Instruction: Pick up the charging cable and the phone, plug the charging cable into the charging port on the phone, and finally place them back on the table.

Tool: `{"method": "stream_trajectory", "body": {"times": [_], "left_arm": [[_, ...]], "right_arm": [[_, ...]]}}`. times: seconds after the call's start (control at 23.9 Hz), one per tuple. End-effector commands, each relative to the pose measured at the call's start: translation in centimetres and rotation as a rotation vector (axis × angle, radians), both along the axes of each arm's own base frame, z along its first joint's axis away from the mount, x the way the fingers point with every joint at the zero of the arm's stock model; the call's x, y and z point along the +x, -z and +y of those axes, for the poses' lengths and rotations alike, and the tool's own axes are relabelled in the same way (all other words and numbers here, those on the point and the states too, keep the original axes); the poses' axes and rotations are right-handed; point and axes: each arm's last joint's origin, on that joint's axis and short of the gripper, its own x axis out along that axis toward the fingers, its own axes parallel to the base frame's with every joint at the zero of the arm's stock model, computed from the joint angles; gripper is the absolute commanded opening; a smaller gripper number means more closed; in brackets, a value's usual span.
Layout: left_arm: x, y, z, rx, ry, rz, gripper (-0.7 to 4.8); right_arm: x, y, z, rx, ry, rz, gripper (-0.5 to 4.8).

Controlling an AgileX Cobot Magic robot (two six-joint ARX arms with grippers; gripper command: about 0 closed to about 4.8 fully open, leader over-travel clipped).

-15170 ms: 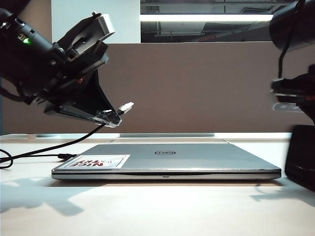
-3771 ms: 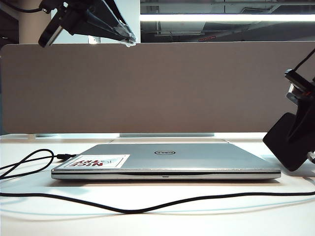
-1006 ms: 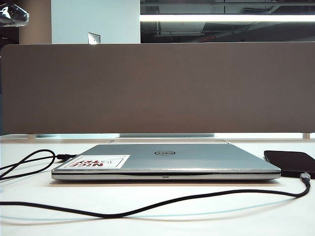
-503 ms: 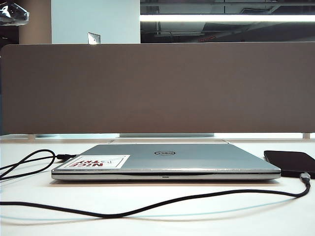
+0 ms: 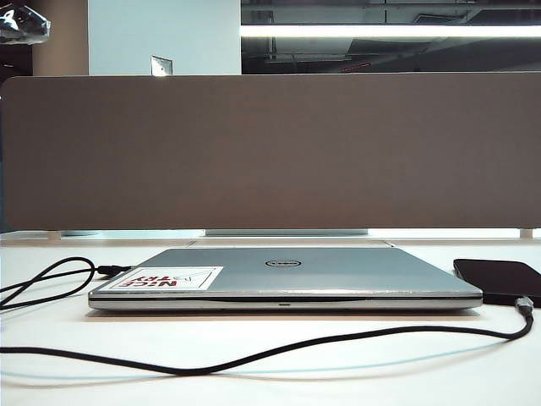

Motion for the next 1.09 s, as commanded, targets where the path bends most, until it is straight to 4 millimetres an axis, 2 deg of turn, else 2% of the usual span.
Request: {"method": "stream_trajectory", "body": {"times": [0.04, 0.92, 1.09], "left_arm": [[-0.01, -0.18, -0.02, -0.007, 0.003, -0.012, -0.05], [-0.01, -0.18, -0.02, -0.007, 0.003, -0.012, -0.05], [-0.04, -0.87, 0.01, -0.048, 0.002, -0.07, -0.06]], "right_arm": [[-0.01, -0.13, -0.17, 0.0, 0.057, -0.014, -0.01], [-0.02, -0.12, -0.23, 0.0, 0.074, -0.011, 0.01], [-0.02, -0.12, -0.23, 0.0, 0.074, -0.011, 0.01]]}}
